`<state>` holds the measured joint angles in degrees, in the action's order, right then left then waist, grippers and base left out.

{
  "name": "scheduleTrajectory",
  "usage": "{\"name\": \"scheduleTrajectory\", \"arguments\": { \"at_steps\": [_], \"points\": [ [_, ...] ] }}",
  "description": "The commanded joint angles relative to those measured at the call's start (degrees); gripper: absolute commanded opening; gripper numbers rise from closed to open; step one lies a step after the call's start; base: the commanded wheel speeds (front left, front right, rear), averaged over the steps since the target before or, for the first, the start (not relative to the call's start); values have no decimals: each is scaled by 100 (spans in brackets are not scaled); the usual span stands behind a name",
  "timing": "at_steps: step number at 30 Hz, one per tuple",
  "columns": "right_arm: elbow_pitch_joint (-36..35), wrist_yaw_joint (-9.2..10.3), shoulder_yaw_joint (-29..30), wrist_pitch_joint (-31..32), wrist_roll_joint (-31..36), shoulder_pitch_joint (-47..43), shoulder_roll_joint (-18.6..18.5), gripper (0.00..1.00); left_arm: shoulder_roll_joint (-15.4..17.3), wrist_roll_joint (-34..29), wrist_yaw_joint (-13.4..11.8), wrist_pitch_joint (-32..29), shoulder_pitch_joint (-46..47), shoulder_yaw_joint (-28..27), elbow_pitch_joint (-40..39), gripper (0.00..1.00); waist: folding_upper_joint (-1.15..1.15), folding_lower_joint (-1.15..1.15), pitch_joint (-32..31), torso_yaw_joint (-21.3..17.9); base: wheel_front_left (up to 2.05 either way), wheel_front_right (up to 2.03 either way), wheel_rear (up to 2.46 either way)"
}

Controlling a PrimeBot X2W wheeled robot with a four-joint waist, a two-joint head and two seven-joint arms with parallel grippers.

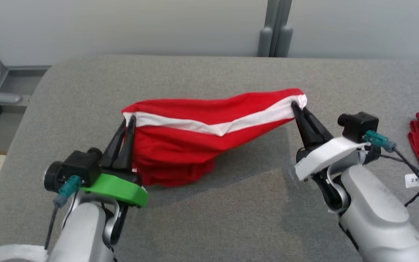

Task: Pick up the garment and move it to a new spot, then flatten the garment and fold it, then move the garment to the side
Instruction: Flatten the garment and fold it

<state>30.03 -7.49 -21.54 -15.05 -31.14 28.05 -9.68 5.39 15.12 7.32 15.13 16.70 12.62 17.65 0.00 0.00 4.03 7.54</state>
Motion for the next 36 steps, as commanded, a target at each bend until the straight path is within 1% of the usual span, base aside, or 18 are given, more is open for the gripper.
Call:
{"name": "scheduleTrajectory", "arguments": {
  "at_steps": [1, 6, 10, 12, 16, 20, 21, 25, 26, 29, 32, 36],
  "points": [
    [-71, 2, 57, -14, -1, 195, -72, 0, 185, 162, 18, -6, 253, 51, -8, 0, 0, 0, -491, -201, 0, 0, 0],
    [-40, 3, 168, -14, -43, 766, -294, 0, 718, 683, 19, -15, 1059, 373, 215, 0, 0, 0, -640, -398, 0, 0, 0],
    [88, 3, 109, -14, -82, 1252, -476, 0, 1102, 1238, 20, -205, 1816, 789, 312, 0, 0, 0, -647, -545, 0, 0, 0],
    [145, 3, 25, -14, -132, 1422, -505, 0, 1300, 1329, 20, -278, 2147, 1028, 377, 0, 0, 0, -634, -622, 0, 0, 0],
    [233, 3, -87, -14, -202, 1707, -552, 0, 1410, 1691, 21, -354, 2716, 1386, 525, 0, 0, 0, -588, -777, 0, 0, 0],
    [354, 3, -195, -14, -154, 1991, -609, 0, 1536, 1810, 21, -318, 3200, 1685, 768, 0, 0, 0, -495, -935, 0, 0, 0],
    [401, 3, -227, -13, -143, 2060, -619, 0, 1579, 1760, 21, -300, 3330, 1793, 817, 0, 0, 0, -456, -977, 0, 0, 0],
    [587, 3, -397, 14, -128, 2451, -666, 0, 1624, 1885, 21, -294, 3804, 1994, 1041, 0, 0, 0, -124, -1115, 0, 0, 0],
    [587, 3, -397, 14, -128, 2451, -666, 0, 1624, 1885, 21, -294, 3804, 1994, 1041, 0, 0, 0, -124, -1115, 0, 0, 0],
    [720, 3, -521, 76, -74, 2852, -722, 0, 1661, 1842, 21, -341, 4238, 2219, 1182, 0, 0, 0, 347, -1161, 0, 0, 0],
    [874, 3, -574, 157, -23, 3349, -764, 0, 1622, 1930, 21, -367, 4769, 2351, 1366, 0, 0, 0, 939, -1150, 0, 0, 0],
    [1116, 3, -566, 122, 202, 4146, -773, 0, 1653, 1622, 21, -209, 5611, 2590, 1620, 0, 0, 0, 1653, -1112, 0, 0, 0]
  ]
}}
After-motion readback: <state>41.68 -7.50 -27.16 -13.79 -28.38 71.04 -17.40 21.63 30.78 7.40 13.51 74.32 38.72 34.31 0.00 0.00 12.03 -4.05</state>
